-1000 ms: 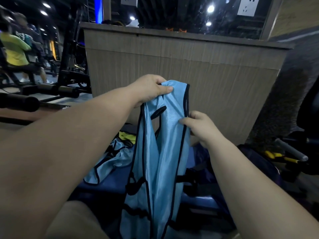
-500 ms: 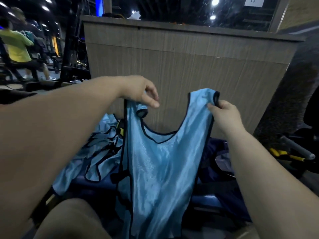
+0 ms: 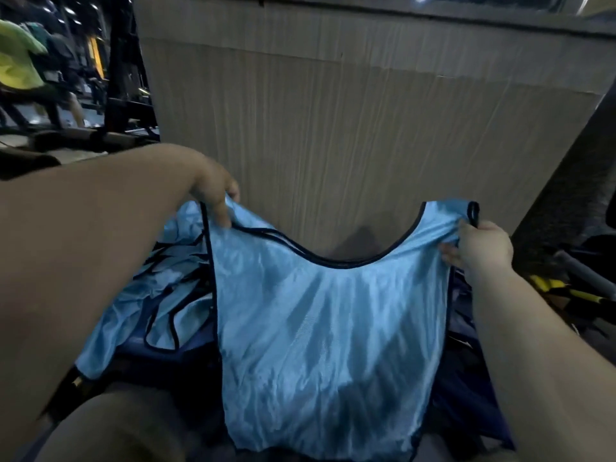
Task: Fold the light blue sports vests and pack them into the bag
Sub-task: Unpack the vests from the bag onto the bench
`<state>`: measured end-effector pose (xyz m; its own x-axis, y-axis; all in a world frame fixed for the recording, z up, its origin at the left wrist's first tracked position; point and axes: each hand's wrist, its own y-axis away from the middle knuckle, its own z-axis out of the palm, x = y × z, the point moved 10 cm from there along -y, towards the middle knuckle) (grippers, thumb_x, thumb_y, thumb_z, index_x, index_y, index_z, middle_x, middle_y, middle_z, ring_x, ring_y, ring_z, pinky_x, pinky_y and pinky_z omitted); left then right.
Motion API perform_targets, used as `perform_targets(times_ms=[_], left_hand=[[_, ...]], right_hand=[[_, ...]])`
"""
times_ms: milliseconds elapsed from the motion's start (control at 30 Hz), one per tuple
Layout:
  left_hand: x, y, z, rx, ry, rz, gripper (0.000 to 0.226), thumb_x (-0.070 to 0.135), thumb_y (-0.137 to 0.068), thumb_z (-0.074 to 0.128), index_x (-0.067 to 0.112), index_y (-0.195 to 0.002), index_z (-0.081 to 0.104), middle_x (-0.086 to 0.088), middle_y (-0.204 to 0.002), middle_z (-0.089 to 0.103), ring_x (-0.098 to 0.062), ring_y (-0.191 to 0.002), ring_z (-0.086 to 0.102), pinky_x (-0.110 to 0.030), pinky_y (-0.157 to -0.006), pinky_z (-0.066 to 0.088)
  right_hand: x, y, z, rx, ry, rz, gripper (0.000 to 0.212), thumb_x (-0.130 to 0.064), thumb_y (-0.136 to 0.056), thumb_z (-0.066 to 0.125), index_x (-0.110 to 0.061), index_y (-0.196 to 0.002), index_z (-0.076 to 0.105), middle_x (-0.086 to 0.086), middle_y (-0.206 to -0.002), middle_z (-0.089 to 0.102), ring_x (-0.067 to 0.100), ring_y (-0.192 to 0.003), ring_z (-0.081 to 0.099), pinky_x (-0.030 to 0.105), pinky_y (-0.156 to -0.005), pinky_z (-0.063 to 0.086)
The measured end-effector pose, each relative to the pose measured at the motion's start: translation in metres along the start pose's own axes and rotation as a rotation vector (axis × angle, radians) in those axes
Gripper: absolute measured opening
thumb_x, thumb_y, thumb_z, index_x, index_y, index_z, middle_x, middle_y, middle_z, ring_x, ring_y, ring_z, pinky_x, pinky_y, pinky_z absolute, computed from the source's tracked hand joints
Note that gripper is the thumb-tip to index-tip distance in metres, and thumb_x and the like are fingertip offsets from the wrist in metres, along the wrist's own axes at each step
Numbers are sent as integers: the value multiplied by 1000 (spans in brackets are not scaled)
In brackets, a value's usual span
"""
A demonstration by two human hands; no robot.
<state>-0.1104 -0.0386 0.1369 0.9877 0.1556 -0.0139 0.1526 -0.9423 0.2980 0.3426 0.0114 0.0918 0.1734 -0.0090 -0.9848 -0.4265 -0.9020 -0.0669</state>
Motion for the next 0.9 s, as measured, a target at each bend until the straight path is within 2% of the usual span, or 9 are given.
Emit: perform_targets(times_ms=[100, 167, 267, 400, 500, 600, 667, 767, 900], left_hand=[[12, -28, -26, 358, 46, -8, 6, 20, -91, 62, 15, -95, 62, -5, -91, 60, -22, -82, 55, -32, -71, 46], [19, -46, -36, 534, 118, -26, 18, 11, -93, 52, 7, -107, 63, -10, -99, 60, -28, -89, 56, -32, -72, 43], [28, -77, -30, 588, 303, -30, 23, 12, -93, 55, -1, -109, 64, -19, -111, 63, -28, -89, 60, -32, -76, 51], [42, -122, -3, 554, 836, -37, 13, 12, -96, 49, 17, -88, 59, -13, -107, 62, -23, -91, 57, -27, -79, 51], [57, -152, 13, 624, 887, 27, 28, 10, -98, 43, 14, -121, 59, -18, -113, 62, -29, -86, 60, -27, -69, 45], [86, -172, 37, 519, 781, 186, 49, 14, -97, 49, 22, -144, 38, -11, -108, 56, -17, -60, 48, -22, -53, 39], [105, -186, 65, 349, 602, 273, 70, 19, -94, 56, 30, -152, 17, -1, -119, 51, -16, -76, 51, -22, -65, 39], [120, -198, 125, 60, 318, 308, 94, 33, -92, 60, 36, -152, -12, -12, -132, 51, -27, -103, 57, -27, -83, 42], [120, -204, 155, 79, 230, 264, 92, 29, -92, 59, 33, -154, -9, -12, -122, 59, -25, -102, 60, -32, -86, 47]], right_hand=[[-1, -14, 23, -53, 91, -78, 12, -27, -98, 53, -24, -88, 58, 11, -98, 68, 28, -89, 70, 46, -86, 57], [-2, -20, 39, -89, 137, -117, 15, -28, -97, 53, -30, -84, 57, 13, -101, 68, 36, -103, 66, 48, -87, 53], [-6, -29, 69, -176, 179, -203, 14, -32, -99, 52, -26, -88, 58, 16, -109, 67, 34, -97, 65, 45, -82, 51], [3, -49, 103, -258, 281, -290, 25, -31, -102, 48, -10, -108, 61, 5, -86, 57, 18, -72, 50, 33, -68, 37], [10, -60, 117, -270, 399, -373, 26, -27, -103, 45, -8, -103, 63, 10, -87, 58, 18, -70, 49, 34, -68, 35], [16, -75, 124, -262, 516, -458, 23, -23, -104, 42, -16, -89, 59, 1, -89, 51, 16, -75, 47, 33, -74, 34], [34, -88, 130, -294, 627, -453, 24, -23, -103, 45, -12, -118, 61, 5, -114, 54, 21, -102, 52, 33, -87, 38], [86, -102, 143, -483, 865, -315, 50, -27, -99, 54, -20, -147, 41, 12, -149, 37, 30, -133, 41, 36, -105, 36], [106, -104, 138, -405, 1034, -348, 62, -29, -94, 59, -24, -150, 33, 11, -158, 21, 36, -138, 35, 42, -111, 35]])
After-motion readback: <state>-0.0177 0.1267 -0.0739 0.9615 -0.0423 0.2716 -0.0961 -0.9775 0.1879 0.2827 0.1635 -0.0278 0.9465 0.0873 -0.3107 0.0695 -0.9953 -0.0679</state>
